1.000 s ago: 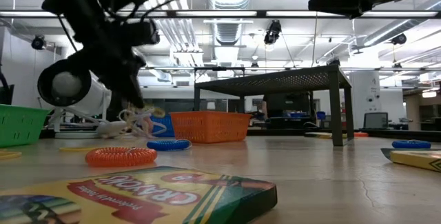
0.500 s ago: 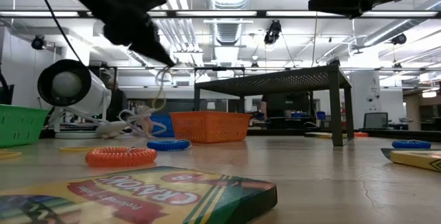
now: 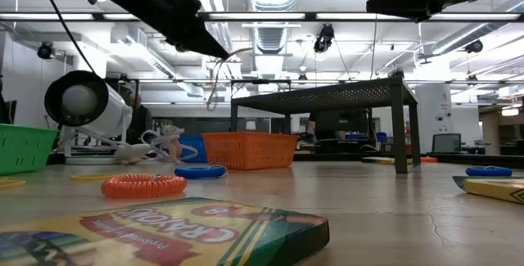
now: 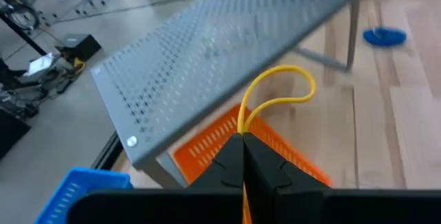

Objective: Pick & Place Office Desk Supplies
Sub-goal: Put the yellow rubber band into the orange bin

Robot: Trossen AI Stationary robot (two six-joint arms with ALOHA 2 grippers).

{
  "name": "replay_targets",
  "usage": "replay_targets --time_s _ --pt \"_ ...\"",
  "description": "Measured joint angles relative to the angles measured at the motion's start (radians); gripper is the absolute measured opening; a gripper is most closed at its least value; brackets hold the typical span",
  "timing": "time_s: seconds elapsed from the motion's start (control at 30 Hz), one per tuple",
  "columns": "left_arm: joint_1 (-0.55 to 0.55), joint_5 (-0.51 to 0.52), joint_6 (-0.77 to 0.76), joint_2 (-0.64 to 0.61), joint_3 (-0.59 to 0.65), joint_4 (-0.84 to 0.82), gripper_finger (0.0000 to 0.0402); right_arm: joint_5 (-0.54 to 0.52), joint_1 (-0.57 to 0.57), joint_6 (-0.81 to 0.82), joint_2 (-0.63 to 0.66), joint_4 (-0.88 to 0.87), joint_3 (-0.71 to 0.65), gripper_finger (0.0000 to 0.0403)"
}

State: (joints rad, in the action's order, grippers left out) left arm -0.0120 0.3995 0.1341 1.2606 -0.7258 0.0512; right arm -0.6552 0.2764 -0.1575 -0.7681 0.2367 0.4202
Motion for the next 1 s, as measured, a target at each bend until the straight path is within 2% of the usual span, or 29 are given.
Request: replay_targets --time_s 0.13,0.43,1.0 --pt "-0.023 -0.024 0.0 0.022 0.03 0.109 0.0 0.0 0.0 -0.002 0.0 0.0 0.0 0.0137" --pt "-0.04 -0.025 0.0 0.174 0.039 0.244 0.0 0.0 0.0 -0.002 0.0 0.001 0.0 0.0137" --pt "-0.06 -0.026 -0.011 0.391 0.025 0.283 0.0 0.0 0.0 0.0 0.0 0.0 0.0 0.0137"
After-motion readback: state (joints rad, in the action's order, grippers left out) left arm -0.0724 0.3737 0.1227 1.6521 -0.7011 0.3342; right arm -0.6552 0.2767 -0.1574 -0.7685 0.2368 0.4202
